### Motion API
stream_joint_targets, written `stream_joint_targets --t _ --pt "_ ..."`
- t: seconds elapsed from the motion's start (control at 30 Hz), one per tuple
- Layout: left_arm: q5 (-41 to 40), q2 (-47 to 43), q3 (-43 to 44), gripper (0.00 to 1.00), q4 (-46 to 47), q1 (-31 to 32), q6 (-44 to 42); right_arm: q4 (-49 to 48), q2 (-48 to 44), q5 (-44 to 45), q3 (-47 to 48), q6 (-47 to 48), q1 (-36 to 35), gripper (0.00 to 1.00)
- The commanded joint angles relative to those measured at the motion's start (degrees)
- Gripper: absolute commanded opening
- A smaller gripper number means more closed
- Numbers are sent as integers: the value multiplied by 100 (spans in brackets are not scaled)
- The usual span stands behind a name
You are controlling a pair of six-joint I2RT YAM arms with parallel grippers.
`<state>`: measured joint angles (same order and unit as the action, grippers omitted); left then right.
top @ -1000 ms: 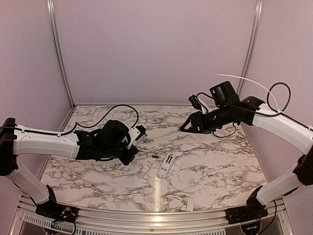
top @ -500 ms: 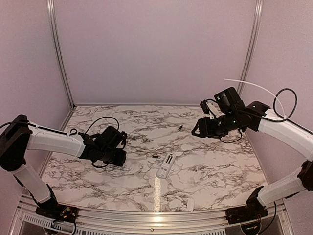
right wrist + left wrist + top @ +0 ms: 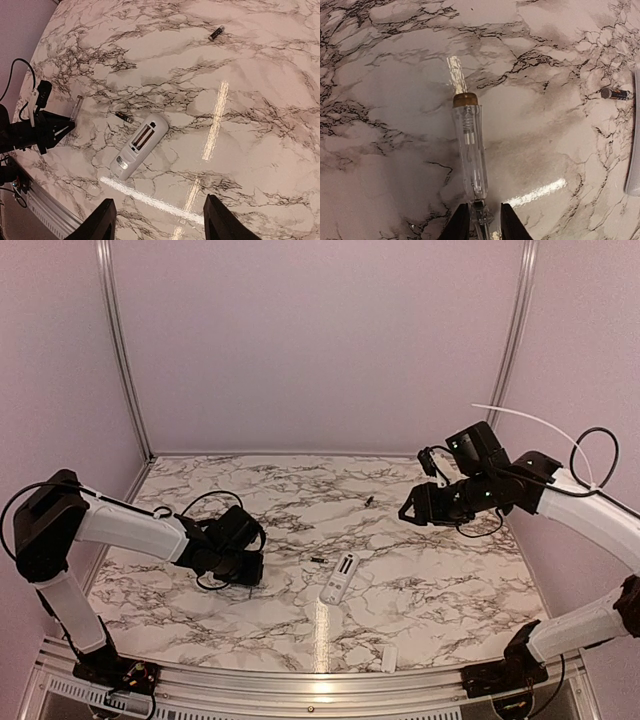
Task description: Unload the batteries from the remote control
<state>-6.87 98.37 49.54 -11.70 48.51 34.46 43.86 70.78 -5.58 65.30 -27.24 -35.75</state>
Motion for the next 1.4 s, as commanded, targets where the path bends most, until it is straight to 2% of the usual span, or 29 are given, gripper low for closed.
stream_joint_targets --t 0.0,0.13,0.43,0.6,0.7,0.73,0.8,0.87,1.17,1.37 --pt "54 265 -25 27 -378 -21 277 125 -202 149 -55 -81 24 59" --pt "-18 261 20 34 -459 -23 285 129 -223 148 -61 -96 24 59" --pt "-118 91 119 37 -569 -21 255 62 -216 128 -31 -87 27 61" --pt "-238 -204 311 41 -812 -24 102 40 -224 180 133 -22 24 70" --pt "-495 -558 490 47 -1015 -25 -36 35 -218 289 315 49 29 79" --pt "-615 -703 565 51 -1097 -26 -99 40 -216 363 393 74 25 84" --pt "-916 -1001 703 68 -1227 -24 -255 82 -193 523 561 90 24 97" --pt "-1212 -1310 797 97 -1298 -26 -493 114 -187 859 764 131 24 99" --pt "-2533 -2505 1013 99 -1340 -27 -1636 -88 -222 1591 1237 385 24 98" --pt "-3231 -3118 1156 99 -1378 -115 -2563 -822 -696 1776 1108 535 22 98"
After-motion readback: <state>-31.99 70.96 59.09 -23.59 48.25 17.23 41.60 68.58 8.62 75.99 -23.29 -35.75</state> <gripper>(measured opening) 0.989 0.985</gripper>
